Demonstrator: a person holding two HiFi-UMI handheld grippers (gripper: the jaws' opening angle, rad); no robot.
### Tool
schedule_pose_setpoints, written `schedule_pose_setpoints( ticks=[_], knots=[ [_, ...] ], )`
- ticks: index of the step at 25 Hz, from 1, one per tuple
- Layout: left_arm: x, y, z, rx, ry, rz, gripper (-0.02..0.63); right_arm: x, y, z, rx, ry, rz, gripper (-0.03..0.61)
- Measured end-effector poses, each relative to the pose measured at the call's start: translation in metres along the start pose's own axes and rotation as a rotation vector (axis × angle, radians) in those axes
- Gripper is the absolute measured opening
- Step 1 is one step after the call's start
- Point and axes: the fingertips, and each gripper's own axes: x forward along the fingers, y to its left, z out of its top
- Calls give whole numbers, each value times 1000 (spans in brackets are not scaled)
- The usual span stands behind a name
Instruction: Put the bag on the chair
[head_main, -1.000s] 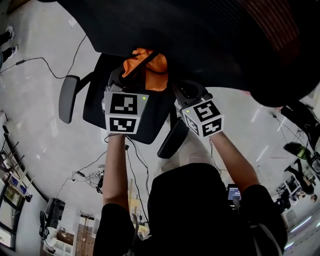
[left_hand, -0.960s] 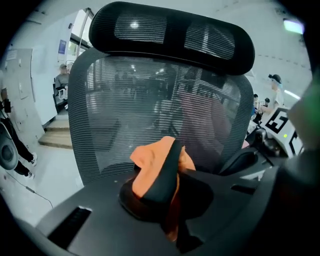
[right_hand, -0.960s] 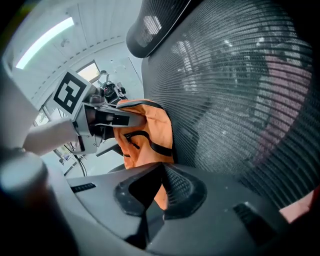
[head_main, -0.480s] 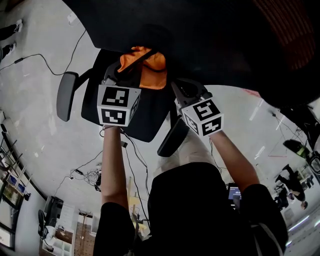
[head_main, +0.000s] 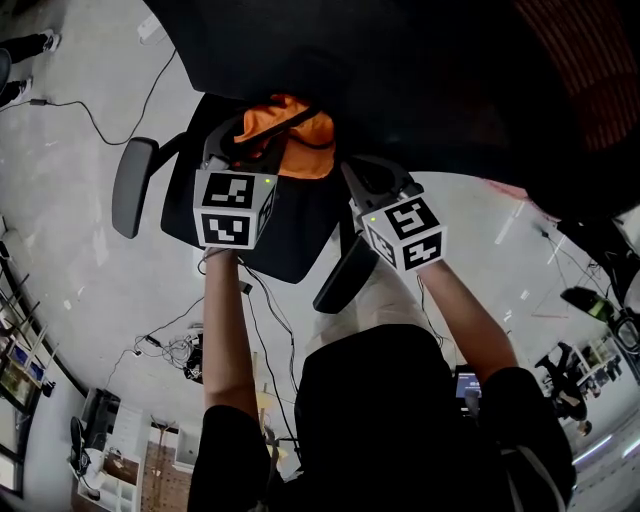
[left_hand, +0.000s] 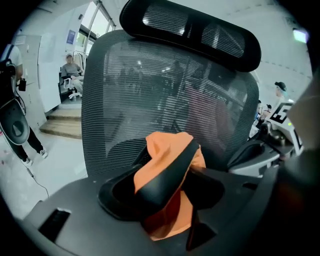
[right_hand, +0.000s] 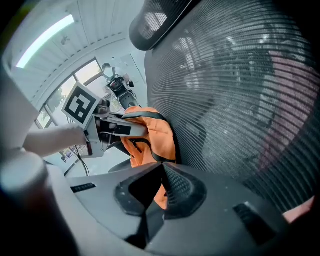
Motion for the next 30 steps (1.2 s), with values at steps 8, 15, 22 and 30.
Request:
schedule_pose_setpoints(
  ticks=[8, 15, 22, 30],
  knots=[
    [-13, 5, -14, -18, -9, 21, 319, 2, 9, 2, -18, -1, 10, 2],
    [-21, 6, -14, -14, -17, 49, 324, 0, 18, 3, -26, 1, 16, 2],
    [-35, 6, -14, -6, -20, 72, 330, -7, 26, 11, -38, -11, 19, 2],
    [-54, -3, -20, -11, -1, 85, 330, -20, 40, 23, -76, -32, 29, 2]
  ],
)
